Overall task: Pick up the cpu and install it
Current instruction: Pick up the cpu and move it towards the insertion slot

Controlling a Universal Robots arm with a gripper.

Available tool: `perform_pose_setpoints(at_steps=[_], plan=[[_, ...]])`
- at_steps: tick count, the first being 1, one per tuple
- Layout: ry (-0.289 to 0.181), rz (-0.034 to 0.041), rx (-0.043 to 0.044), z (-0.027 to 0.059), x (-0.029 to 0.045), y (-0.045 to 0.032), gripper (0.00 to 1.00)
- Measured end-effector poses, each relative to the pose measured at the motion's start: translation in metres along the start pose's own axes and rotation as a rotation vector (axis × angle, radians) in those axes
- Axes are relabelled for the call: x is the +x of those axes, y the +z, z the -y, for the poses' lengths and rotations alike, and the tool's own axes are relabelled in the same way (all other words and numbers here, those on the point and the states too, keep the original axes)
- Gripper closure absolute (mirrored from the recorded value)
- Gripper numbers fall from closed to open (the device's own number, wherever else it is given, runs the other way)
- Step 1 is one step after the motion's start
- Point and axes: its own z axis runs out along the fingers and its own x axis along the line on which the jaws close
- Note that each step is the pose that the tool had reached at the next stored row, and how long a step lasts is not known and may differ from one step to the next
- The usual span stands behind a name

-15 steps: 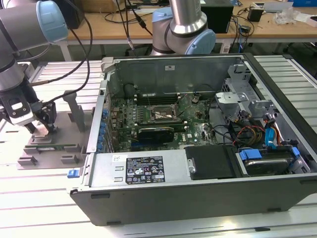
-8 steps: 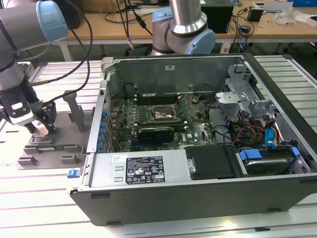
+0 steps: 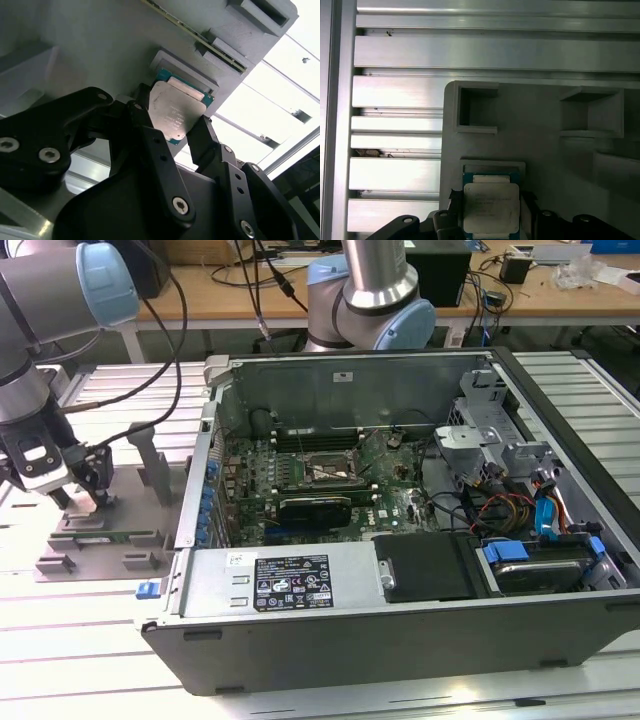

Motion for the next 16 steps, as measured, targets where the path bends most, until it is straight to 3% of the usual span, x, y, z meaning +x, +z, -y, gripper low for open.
perform_pose_setpoints(at_steps=[4,16], plan=[[-0.057,-0.0022,0.0004,-0.0001,0.0000,-0.0004,0.45],[-0.061,-0.0023,0.0019,-0.0011,-0.0015,-0.0264,0.45]])
